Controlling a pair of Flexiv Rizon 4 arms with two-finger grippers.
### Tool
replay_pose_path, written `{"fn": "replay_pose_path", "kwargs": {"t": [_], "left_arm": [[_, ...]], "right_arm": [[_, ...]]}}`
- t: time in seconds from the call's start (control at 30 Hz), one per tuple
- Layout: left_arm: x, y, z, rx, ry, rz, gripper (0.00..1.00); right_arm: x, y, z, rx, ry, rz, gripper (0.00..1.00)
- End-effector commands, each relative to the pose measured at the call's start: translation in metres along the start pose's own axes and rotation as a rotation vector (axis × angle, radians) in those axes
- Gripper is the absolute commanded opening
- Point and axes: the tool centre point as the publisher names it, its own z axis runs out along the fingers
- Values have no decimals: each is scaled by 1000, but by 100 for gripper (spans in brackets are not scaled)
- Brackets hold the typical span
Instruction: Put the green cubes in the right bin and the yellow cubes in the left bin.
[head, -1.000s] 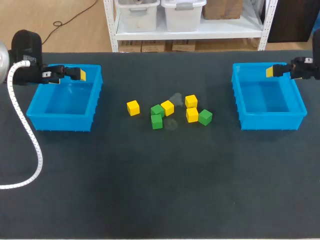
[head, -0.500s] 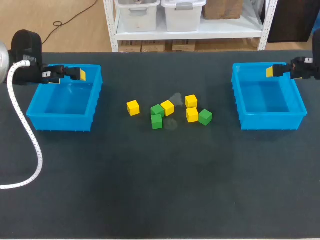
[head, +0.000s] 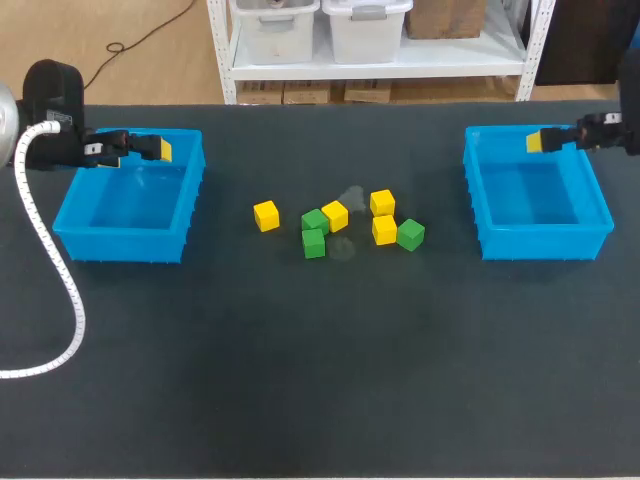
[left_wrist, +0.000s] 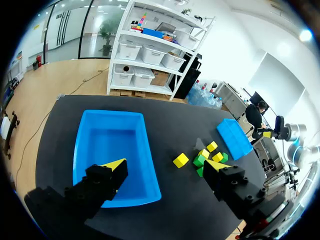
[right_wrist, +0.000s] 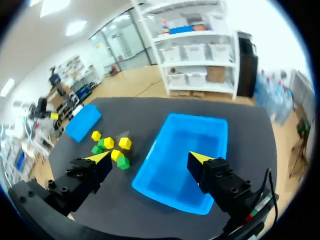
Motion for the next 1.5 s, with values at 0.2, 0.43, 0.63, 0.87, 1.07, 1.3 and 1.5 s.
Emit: {"fn": "replay_pose_path", "kwargs": {"t": [0.2, 0.43, 0.63, 0.87, 1.07, 1.3, 1.5], "left_arm": [[0, 0, 0, 2, -1, 0, 100], [0, 0, 0, 2, -1, 0, 100], [0, 0, 0, 2, -1, 0, 100], [0, 0, 0, 2, -1, 0, 100], [0, 0, 0, 2, -1, 0, 100], [0, 0, 0, 2, -1, 0, 100], [0, 0, 0, 2, -1, 0, 100]], "right_arm": [[1, 55, -1, 67, 124, -323, 100], [13, 69, 28, 71, 175, -398, 100], [29, 78, 59, 58, 229, -432, 100], [41, 83, 88, 31, 321, -532, 100], [51, 81, 108, 41, 383, -598, 100], [60, 82, 121, 25, 430, -659, 100], [68, 83, 134, 2, 469, -701, 100]]}}
